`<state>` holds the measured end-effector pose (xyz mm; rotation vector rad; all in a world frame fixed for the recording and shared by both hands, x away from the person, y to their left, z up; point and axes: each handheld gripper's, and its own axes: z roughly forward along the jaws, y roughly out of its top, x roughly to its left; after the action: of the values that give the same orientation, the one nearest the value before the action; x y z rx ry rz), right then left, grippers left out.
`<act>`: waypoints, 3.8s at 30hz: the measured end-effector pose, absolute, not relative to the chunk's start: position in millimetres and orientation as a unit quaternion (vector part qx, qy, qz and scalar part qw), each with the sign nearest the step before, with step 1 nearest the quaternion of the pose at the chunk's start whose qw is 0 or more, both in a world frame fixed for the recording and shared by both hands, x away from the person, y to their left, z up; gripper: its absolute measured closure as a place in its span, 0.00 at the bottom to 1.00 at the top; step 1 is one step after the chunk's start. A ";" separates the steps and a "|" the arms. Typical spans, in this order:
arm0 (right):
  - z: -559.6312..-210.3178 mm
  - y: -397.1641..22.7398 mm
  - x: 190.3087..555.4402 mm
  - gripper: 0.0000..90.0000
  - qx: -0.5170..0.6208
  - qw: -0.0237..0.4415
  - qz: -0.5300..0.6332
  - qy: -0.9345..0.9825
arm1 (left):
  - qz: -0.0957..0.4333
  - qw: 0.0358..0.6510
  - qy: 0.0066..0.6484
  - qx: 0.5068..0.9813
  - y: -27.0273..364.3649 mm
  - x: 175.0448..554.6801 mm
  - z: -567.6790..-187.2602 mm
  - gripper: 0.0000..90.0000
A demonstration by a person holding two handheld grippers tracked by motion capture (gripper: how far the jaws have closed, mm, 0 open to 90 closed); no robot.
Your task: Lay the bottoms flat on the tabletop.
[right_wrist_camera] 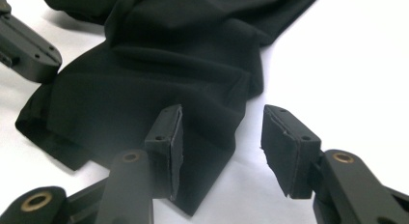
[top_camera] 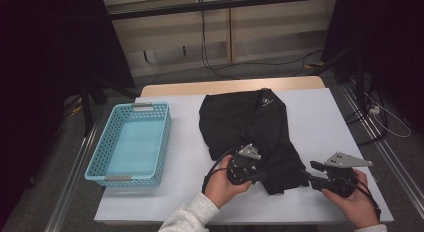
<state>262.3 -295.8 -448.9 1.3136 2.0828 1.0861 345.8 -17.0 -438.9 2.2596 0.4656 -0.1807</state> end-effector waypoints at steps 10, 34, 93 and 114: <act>-450.0 -294.0 263.8 0.58 0.496 0.215 0.390 0.746 | -0.071 0.393 0.187 0.898 -7.6 340.2 -441.0 1.00; -427.7 -311.1 249.0 0.99 0.488 0.164 0.421 0.747 | -0.082 0.421 0.174 0.887 -6.9 339.5 -427.0 1.00; -451.8 -293.5 283.4 0.98 0.512 0.204 0.396 0.734 | -0.106 0.390 0.141 0.904 -12.6 333.6 -436.7 1.00; -452.6 -304.6 263.9 0.73 0.510 0.202 0.388 0.740 | -0.007 0.442 0.211 0.872 4.3 357.4 -433.4 0.50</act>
<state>263.9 -304.6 -452.6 1.4240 2.0675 1.0839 357.4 4.3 -433.4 2.1644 0.5226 -0.0162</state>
